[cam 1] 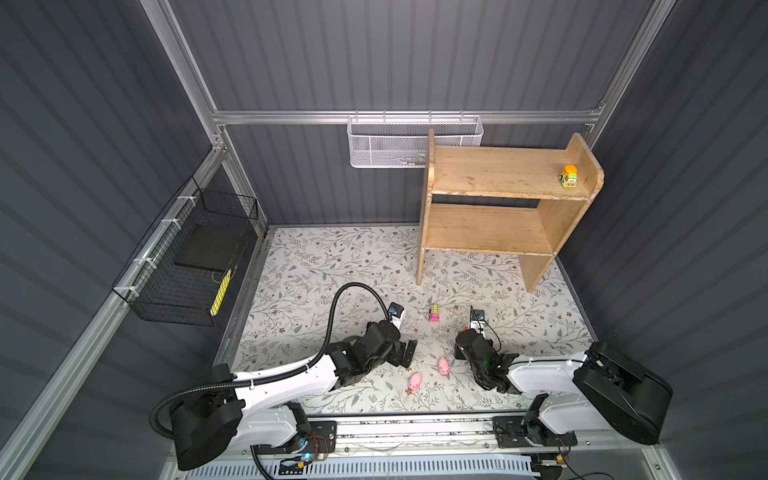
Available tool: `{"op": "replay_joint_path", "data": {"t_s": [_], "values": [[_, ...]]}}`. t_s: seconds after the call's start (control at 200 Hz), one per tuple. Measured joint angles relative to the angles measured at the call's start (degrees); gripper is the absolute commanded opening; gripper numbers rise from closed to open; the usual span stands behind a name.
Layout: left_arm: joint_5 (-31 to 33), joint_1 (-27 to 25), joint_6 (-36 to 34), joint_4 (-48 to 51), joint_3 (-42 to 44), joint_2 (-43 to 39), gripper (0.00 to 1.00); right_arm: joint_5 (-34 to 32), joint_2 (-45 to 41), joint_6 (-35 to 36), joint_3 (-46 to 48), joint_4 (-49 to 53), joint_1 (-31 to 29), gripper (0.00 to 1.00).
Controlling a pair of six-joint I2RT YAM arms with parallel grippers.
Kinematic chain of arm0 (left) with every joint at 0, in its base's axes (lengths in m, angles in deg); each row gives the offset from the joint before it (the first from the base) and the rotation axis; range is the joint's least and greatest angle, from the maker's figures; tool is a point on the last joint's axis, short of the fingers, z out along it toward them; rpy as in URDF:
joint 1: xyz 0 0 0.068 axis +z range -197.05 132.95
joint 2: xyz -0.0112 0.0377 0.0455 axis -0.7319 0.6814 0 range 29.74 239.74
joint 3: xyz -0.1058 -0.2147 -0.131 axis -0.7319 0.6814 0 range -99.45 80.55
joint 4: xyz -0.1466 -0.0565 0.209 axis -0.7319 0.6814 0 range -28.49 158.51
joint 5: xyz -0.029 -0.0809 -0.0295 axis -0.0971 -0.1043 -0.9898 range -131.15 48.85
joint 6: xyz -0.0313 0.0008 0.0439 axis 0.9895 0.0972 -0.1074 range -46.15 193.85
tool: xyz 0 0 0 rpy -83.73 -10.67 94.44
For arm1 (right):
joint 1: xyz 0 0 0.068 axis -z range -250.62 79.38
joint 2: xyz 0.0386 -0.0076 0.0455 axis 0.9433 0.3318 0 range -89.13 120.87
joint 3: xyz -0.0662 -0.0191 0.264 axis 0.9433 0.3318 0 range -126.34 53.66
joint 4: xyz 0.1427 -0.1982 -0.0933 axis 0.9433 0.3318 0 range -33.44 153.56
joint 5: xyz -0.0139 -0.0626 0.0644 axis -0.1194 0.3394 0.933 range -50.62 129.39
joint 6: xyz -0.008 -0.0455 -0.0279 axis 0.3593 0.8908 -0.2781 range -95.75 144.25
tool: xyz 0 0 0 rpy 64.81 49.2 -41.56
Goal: Place and organize the plastic toys onto the shelf
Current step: 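Lift the second truck with the right gripper and carry it toward the shelf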
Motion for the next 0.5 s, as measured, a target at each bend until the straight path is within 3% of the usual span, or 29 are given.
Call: {"op": "replay_joint_path", "data": {"t_s": [0.5], "values": [[0.0,0.0,-0.8,0.4,-1.3,-0.2,1.00,3.1,-20.1,2.2,-14.6,27.9,0.0,0.26]]}}
